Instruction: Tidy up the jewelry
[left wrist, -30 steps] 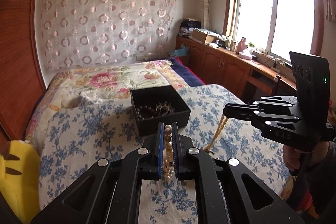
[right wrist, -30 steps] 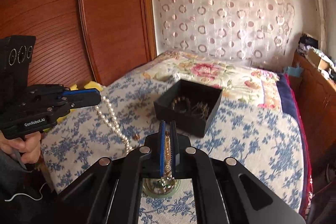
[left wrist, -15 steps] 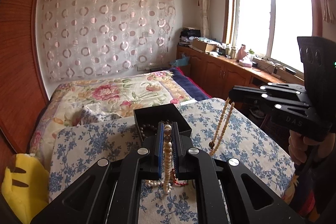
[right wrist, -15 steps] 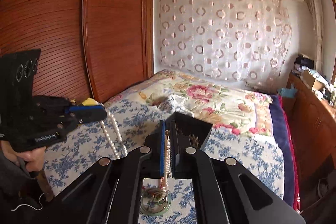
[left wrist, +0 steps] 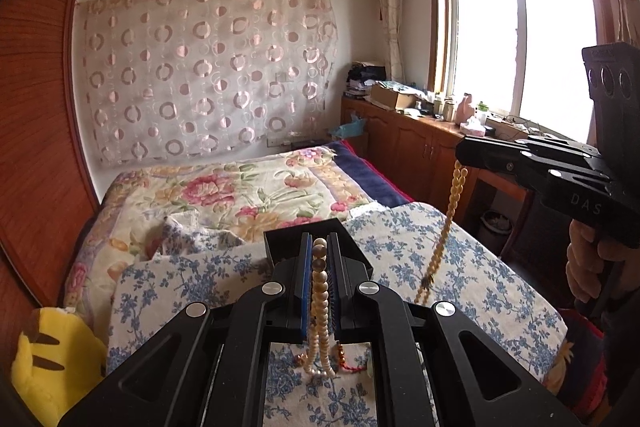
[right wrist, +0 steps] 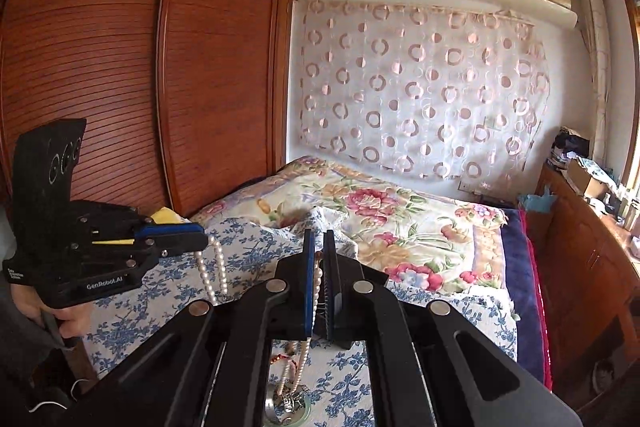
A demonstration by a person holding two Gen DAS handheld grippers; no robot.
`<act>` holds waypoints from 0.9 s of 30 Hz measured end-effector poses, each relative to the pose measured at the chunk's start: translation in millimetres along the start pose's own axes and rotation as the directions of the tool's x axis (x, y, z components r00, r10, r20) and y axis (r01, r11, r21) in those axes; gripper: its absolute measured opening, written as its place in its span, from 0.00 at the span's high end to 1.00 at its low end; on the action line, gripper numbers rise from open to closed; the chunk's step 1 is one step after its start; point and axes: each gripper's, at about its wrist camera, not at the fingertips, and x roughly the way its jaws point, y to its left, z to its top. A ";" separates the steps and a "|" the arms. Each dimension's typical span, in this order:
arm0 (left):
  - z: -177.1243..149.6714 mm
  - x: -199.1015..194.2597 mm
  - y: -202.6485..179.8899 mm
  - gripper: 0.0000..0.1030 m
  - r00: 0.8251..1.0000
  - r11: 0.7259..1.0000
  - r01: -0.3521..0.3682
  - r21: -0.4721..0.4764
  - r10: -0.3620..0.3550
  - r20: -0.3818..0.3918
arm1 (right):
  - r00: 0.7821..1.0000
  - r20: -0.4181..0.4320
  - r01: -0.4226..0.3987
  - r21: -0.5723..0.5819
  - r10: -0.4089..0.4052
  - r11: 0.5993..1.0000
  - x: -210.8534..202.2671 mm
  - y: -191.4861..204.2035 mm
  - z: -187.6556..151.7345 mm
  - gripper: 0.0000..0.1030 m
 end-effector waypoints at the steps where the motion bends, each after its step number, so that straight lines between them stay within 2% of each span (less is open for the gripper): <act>1: 1.7 -0.2 -0.3 0.94 1.000 1.000 -0.001 0.002 0.001 0.003 | 1.000 -0.002 0.005 -0.002 -0.005 1.000 0.4 -1.0 0.5 0.95; 8: 4.4 -0.1 -3.3 0.94 1.000 1.000 -0.001 0.007 0.001 -0.003 | 0.997 -0.079 0.024 0.022 -0.022 0.999 7.0 -11.5 -25.3 0.95; 16: 5.3 3.9 -8.2 0.94 1.000 1.000 0.004 0.011 -0.004 -0.016 | 0.992 -0.114 0.065 0.054 -0.058 0.996 2.8 -22.1 -47.4 0.95; 22: 8.8 5.2 -13.1 0.94 1.000 1.000 0.000 0.019 0.000 -0.008 | 0.993 -0.101 0.069 0.060 -0.063 0.996 -3.2 -20.7 -49.3 0.95; 27: 17.8 3.6 -16.4 0.94 1.000 1.000 -0.005 0.030 0.004 0.012 | 0.996 -0.068 0.068 0.047 -0.065 0.997 -10.2 -17.4 -34.5 0.95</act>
